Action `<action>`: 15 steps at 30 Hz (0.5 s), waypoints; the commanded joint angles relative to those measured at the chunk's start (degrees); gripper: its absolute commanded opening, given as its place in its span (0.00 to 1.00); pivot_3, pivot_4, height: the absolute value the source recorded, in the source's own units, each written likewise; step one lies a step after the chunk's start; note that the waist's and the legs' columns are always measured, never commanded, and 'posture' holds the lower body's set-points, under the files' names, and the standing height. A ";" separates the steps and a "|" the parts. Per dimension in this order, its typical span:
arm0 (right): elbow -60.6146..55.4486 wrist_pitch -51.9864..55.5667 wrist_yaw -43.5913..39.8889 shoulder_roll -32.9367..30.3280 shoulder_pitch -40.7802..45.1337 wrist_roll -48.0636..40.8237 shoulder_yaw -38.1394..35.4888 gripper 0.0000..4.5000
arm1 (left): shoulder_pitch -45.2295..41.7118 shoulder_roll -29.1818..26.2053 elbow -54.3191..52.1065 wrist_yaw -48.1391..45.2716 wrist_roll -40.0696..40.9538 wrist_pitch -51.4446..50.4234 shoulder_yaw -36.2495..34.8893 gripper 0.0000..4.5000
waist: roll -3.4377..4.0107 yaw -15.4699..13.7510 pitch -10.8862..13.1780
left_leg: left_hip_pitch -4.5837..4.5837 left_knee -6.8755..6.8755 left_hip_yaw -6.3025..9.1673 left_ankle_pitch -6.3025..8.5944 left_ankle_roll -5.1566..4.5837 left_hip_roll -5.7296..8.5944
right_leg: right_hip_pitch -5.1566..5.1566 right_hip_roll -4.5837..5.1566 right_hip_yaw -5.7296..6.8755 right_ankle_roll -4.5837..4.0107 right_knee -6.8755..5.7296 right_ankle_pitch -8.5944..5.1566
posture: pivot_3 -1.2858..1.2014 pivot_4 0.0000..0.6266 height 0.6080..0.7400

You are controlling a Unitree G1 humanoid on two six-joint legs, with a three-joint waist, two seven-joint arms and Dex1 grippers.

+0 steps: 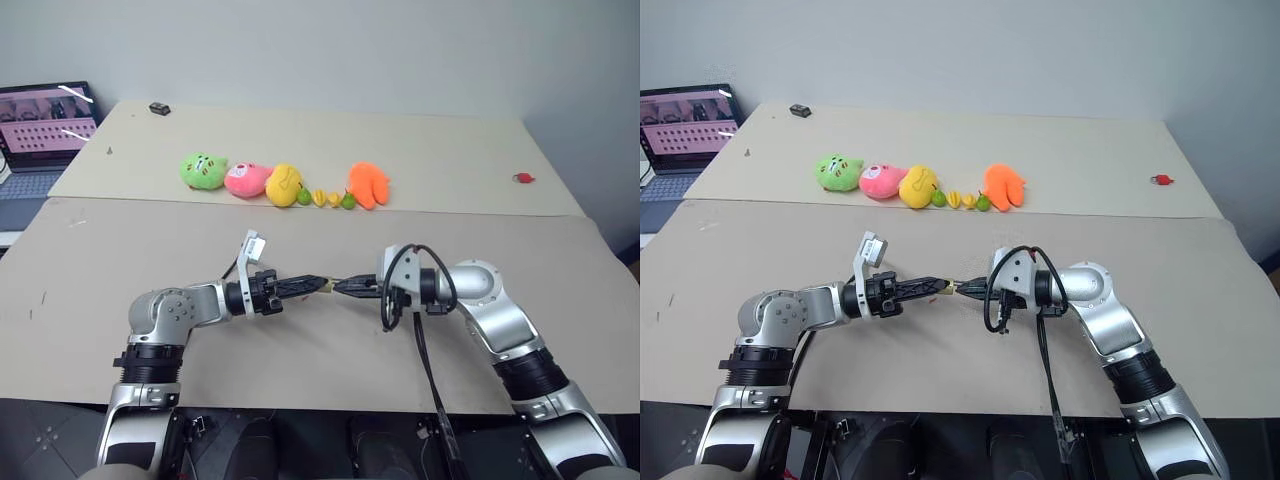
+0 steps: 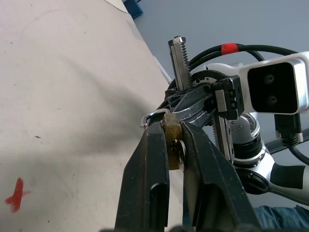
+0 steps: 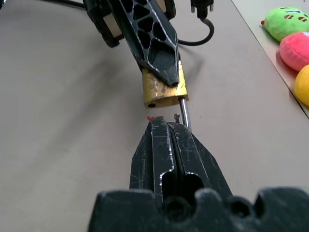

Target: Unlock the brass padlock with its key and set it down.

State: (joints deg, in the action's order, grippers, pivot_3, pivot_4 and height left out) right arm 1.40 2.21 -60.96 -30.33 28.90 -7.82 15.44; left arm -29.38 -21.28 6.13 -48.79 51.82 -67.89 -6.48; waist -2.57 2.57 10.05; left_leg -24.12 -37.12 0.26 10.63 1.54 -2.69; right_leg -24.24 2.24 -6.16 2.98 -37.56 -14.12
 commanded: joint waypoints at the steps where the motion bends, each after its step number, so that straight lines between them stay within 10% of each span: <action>1: 3.23 -3.38 3.90 2.11 4.79 0.49 -3.15 0.01 | -0.05 0.54 -2.35 0.35 1.84 -0.93 -0.80 0.00 | 0.00 0.14 0.00 | 0.00 0.00 0.00 0.00 0.00 0.00 | -0.01 0.00 0.00 0.00 -0.01 0.00 | 0.52 0.24 0.83; 15: 7.84 -7.32 7.35 0.35 4.94 1.95 -7.80 0.01 | 4.64 -4.18 1.52 3.71 -8.44 6.62 2.65 0.00 | 0.05 0.40 0.02 | -0.02 0.07 0.02 -0.02 0.05 0.08 | -0.03 0.09 0.01 -0.17 -0.01 0.12 | 0.52 0.24 0.83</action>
State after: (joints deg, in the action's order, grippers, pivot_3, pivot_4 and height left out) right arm 12.23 -3.77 -53.54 -29.28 33.37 -5.57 8.62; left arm -26.13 -24.03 5.99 -45.48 48.60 -65.71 -6.38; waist -2.52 2.97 10.08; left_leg -24.08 -37.04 0.24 10.61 1.58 -2.62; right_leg -24.26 2.33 -6.20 2.81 -37.58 -14.00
